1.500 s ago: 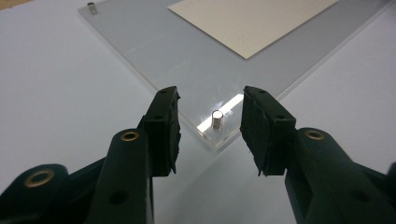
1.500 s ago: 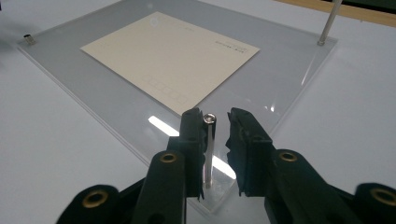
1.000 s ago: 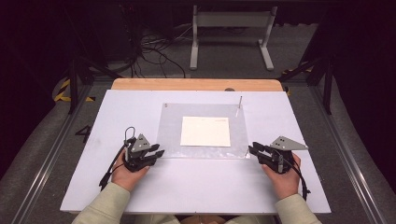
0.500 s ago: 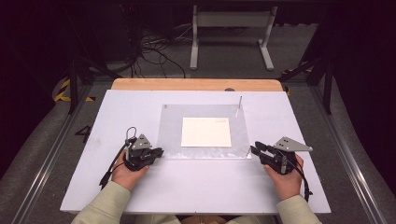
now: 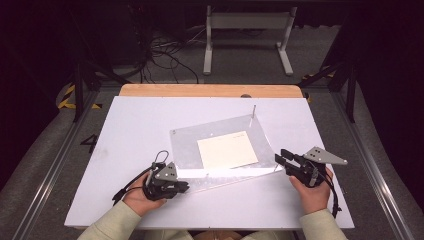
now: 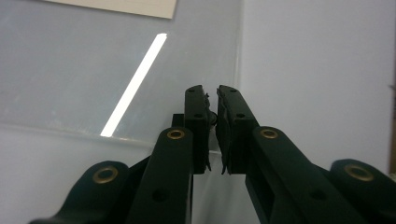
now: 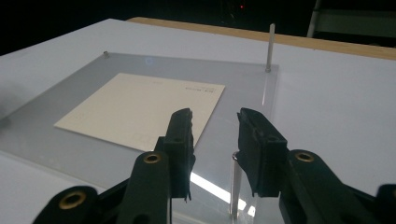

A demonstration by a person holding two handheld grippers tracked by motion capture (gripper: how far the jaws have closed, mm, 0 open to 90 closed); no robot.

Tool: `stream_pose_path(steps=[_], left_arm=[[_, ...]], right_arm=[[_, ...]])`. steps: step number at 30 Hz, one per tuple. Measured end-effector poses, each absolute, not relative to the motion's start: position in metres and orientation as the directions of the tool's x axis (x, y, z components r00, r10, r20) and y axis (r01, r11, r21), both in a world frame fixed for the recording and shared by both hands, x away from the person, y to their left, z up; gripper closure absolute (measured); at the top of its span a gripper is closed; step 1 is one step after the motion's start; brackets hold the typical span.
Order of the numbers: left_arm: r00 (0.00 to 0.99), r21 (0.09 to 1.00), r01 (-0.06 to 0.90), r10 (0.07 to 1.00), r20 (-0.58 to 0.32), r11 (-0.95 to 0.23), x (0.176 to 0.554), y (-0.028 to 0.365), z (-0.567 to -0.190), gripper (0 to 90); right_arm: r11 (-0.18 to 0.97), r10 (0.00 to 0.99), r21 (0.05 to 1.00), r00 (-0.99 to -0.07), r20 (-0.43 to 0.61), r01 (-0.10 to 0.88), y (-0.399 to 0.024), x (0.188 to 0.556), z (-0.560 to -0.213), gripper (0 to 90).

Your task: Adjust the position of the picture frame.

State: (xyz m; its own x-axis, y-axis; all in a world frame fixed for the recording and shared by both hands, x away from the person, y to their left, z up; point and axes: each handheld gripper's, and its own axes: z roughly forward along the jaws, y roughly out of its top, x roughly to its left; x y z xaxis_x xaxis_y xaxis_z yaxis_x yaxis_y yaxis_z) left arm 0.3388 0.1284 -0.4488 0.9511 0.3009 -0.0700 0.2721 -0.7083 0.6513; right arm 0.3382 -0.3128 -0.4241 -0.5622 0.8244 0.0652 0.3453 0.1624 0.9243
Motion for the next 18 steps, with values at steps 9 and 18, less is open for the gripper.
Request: stream_pose_path(steps=[9, 18], left_arm=[[0.980, 0.637, 0.191, 0.179, -0.084, -0.747, 0.321, 0.102, -0.447, 83.1], [0.986, 0.646, 0.164, 0.108, -0.125, -0.745, 0.314, 0.087, -0.448, 79.8]], right_arm=[[0.139, 0.862, 0.930, -0.503, 0.056, 0.340, -0.315, 0.336, -0.425, 56.1], [0.146, 0.892, 0.900, -0.448, 0.059, 0.410, -0.318, 0.342, -0.434, 55.1]])
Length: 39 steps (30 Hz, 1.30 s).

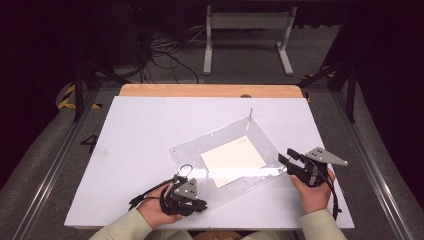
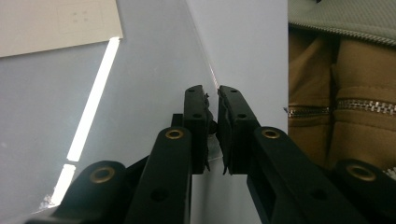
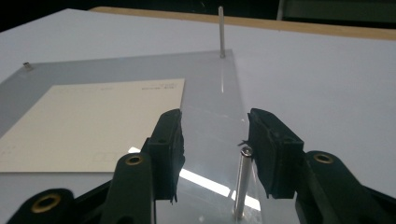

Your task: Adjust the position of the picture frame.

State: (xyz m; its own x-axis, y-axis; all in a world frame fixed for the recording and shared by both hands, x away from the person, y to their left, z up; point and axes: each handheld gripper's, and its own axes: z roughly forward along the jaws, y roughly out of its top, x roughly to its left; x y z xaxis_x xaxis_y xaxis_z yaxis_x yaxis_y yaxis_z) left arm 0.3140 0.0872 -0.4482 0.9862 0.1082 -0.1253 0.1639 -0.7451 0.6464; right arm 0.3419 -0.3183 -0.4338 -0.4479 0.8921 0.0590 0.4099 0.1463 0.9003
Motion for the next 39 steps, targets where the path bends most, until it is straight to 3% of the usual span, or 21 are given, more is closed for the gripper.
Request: stream_pose_path(steps=[4, 6, 7, 9, 12, 16, 17, 22, 25, 36, 39], left_arm=[[0.979, 0.670, 0.202, 0.122, -0.165, -0.714, 0.320, 0.094, -0.446, 72.7], [0.970, 0.713, 0.244, 0.163, -0.181, -0.657, 0.326, 0.105, -0.441, 67.4], [0.970, 0.713, 0.244, 0.163, -0.181, -0.657, 0.326, 0.105, -0.441, 65.8], [0.952, 0.750, 0.294, 0.248, -0.177, -0.593, 0.335, 0.121, -0.437, 63.1], [0.912, 0.773, 0.348, 0.382, -0.149, -0.531, 0.347, 0.142, -0.432, 59.5], [0.870, 0.793, 0.385, 0.472, -0.141, -0.472, 0.355, 0.158, -0.430, 57.2], [0.836, 0.804, 0.406, 0.533, -0.134, -0.435, 0.361, 0.168, -0.429, 55.6], [0.753, 0.807, 0.454, 0.647, -0.121, -0.377, 0.374, 0.186, -0.434, 48.9], [0.712, 0.798, 0.488, 0.690, -0.131, -0.352, 0.380, 0.192, -0.436, 43.9], [0.644, 0.783, 0.527, 0.757, -0.113, -0.332, 0.391, 0.199, -0.442, 41.2], [0.618, 0.767, 0.553, 0.778, -0.116, -0.325, 0.395, 0.201, -0.445, 38.7]], right_arm=[[0.155, 0.905, 0.880, -0.423, 0.056, 0.449, -0.320, 0.345, -0.438, 58.8], [0.168, 0.909, 0.866, -0.414, 0.049, 0.471, -0.321, 0.348, -0.440, 73.5], [0.177, 0.906, 0.861, -0.421, 0.046, 0.476, -0.321, 0.349, -0.441, 78.4], [0.202, 0.909, 0.859, -0.417, 0.015, 0.471, -0.319, 0.350, -0.439, 83.6], [0.253, 0.902, 0.853, -0.430, -0.037, 0.457, -0.315, 0.355, -0.433, 84.4], [0.264, 0.902, 0.849, -0.429, -0.049, 0.457, -0.314, 0.367, -0.427, 84.4], [0.275, 0.901, 0.851, -0.428, -0.066, 0.446, -0.312, 0.381, -0.423, 84.5], [0.292, 0.896, 0.849, -0.436, -0.081, 0.441, -0.304, 0.414, -0.417, 84.4], [0.305, 0.894, 0.845, -0.439, -0.095, 0.439, -0.296, 0.433, -0.414, 84.4], [0.346, 0.857, 0.838, -0.505, -0.099, 0.422, -0.260, 0.483, -0.419, 84.4], [0.356, 0.856, 0.816, -0.509, -0.088, 0.456, -0.254, 0.492, -0.430, 84.0]])
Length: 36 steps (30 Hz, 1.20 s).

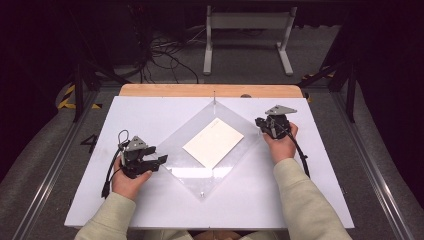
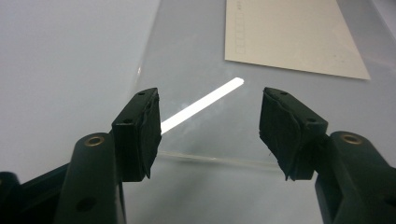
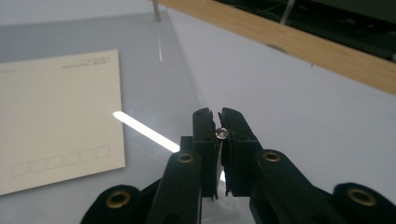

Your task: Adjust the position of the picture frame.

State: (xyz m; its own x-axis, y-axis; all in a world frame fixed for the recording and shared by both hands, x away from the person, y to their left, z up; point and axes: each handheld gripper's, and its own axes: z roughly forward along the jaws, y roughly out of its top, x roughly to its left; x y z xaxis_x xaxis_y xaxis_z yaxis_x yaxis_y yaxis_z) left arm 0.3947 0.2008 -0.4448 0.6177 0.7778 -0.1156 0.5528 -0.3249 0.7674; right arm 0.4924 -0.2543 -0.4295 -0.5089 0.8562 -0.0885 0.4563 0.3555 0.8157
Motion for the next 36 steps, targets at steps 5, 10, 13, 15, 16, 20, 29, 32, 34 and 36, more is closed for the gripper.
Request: stream_pose_path(steps=[5, 10, 13, 15, 16, 20, 29, 32, 34, 36], left_arm=[[0.568, 0.765, 0.571, 0.816, -0.105, -0.299, 0.403, 0.208, -0.447, 37.3], [0.525, 0.753, 0.607, 0.840, -0.140, -0.254, 0.412, 0.216, -0.449, 41.0], [0.530, 0.751, 0.616, 0.830, -0.173, -0.236, 0.414, 0.219, -0.451, 52.4], [0.546, 0.747, 0.608, 0.824, -0.149, -0.269, 0.414, 0.217, -0.451, 59.1], [0.547, 0.742, 0.608, 0.827, -0.135, -0.281, 0.414, 0.215, -0.452, 65.9], [0.550, 0.735, 0.604, 0.829, -0.106, -0.307, 0.420, 0.212, -0.458, 69.6], [0.577, 0.739, 0.566, 0.816, -0.038, -0.366, 0.421, 0.209, -0.460, 83.6], [0.589, 0.733, 0.564, 0.807, -0.033, -0.382, 0.419, 0.207, -0.459, 83.7], [0.611, 0.719, 0.571, 0.791, -0.048, -0.397, 0.416, 0.206, -0.457, 83.7], [0.644, 0.703, 0.564, 0.764, -0.046, -0.433, 0.411, 0.202, -0.455, 83.7]], right_arm=[[0.294, 0.868, 0.829, -0.495, -0.024, 0.475, -0.258, 0.487, -0.429, 73.9], [0.260, 0.870, 0.860, -0.493, -0.011, 0.440, -0.265, 0.469, -0.424, 70.5], [0.249, 0.855, 0.893, -0.518, -0.022, 0.375, -0.270, 0.443, -0.421, 68.6], [0.244, 0.845, 0.904, -0.535, -0.021, 0.350, -0.272, 0.428, -0.423, 68.0], [0.251, 0.836, 0.906, -0.548, -0.027, 0.339, -0.274, 0.415, -0.427, 67.8], [0.262, 0.824, 0.898, -0.567, -0.016, 0.354, -0.277, 0.406, -0.426, 66.1], [0.225, 0.830, 0.905, -0.557, 0.016, 0.362, -0.291, 0.396, -0.423, 64.6], [0.214, 0.835, 0.906, -0.550, 0.024, 0.366, -0.295, 0.395, -0.422, 64.7], [0.203, 0.837, 0.909, -0.547, 0.033, 0.365, -0.298, 0.393, -0.421, 64.6], [0.199, 0.837, 0.911, -0.545, 0.034, 0.362, -0.302, 0.389, -0.420, 64.3]])
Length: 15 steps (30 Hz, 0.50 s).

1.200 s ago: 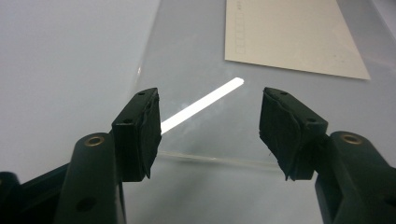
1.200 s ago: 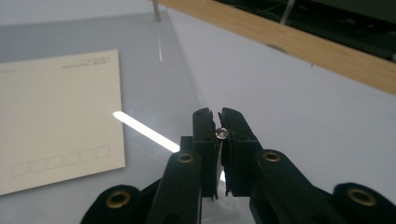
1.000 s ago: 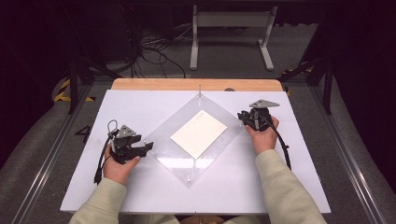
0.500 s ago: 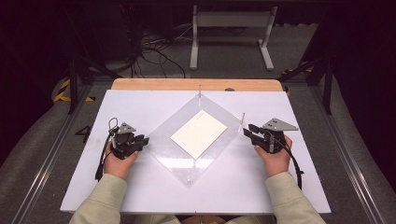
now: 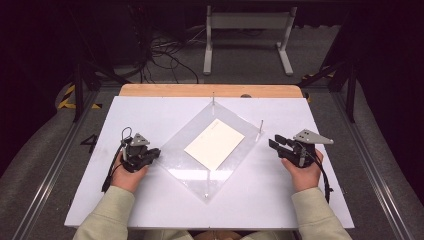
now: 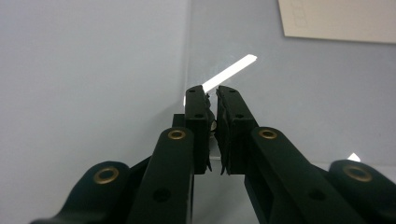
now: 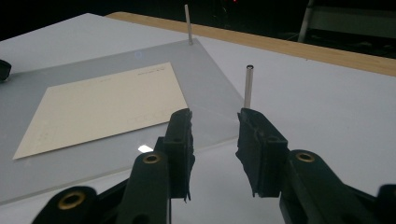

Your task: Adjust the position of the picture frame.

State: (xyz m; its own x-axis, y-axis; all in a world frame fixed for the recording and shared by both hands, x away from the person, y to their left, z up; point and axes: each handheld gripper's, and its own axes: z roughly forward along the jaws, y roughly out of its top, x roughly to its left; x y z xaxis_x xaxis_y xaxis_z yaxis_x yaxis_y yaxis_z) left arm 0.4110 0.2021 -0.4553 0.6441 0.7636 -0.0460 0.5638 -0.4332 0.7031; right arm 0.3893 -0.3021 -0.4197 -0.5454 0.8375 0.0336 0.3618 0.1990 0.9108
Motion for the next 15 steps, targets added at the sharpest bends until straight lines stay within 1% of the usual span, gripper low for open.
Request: stream_pose_path(steps=[2, 4, 8, 15], left_arm=[[0.679, 0.693, 0.542, 0.734, -0.026, -0.476, 0.405, 0.197, -0.454, 83.7], [0.730, 0.664, 0.512, 0.683, -0.001, -0.546, 0.395, 0.190, -0.450, 83.6], [0.813, 0.634, 0.461, 0.581, -0.021, -0.621, 0.380, 0.178, -0.447, 83.7], [0.904, 0.583, 0.365, 0.426, -0.037, -0.726, 0.362, 0.157, -0.442, 84.0]], right_arm=[[0.195, 0.837, 0.911, -0.545, 0.039, 0.363, -0.303, 0.388, -0.420, 64.3], [0.190, 0.841, 0.912, -0.539, 0.039, 0.363, -0.308, 0.387, -0.419, 64.0], [0.169, 0.848, 0.912, -0.527, 0.058, 0.373, -0.317, 0.384, -0.419, 63.9], [0.152, 0.853, 0.916, -0.518, 0.068, 0.372, -0.325, 0.382, -0.418, 63.5]])
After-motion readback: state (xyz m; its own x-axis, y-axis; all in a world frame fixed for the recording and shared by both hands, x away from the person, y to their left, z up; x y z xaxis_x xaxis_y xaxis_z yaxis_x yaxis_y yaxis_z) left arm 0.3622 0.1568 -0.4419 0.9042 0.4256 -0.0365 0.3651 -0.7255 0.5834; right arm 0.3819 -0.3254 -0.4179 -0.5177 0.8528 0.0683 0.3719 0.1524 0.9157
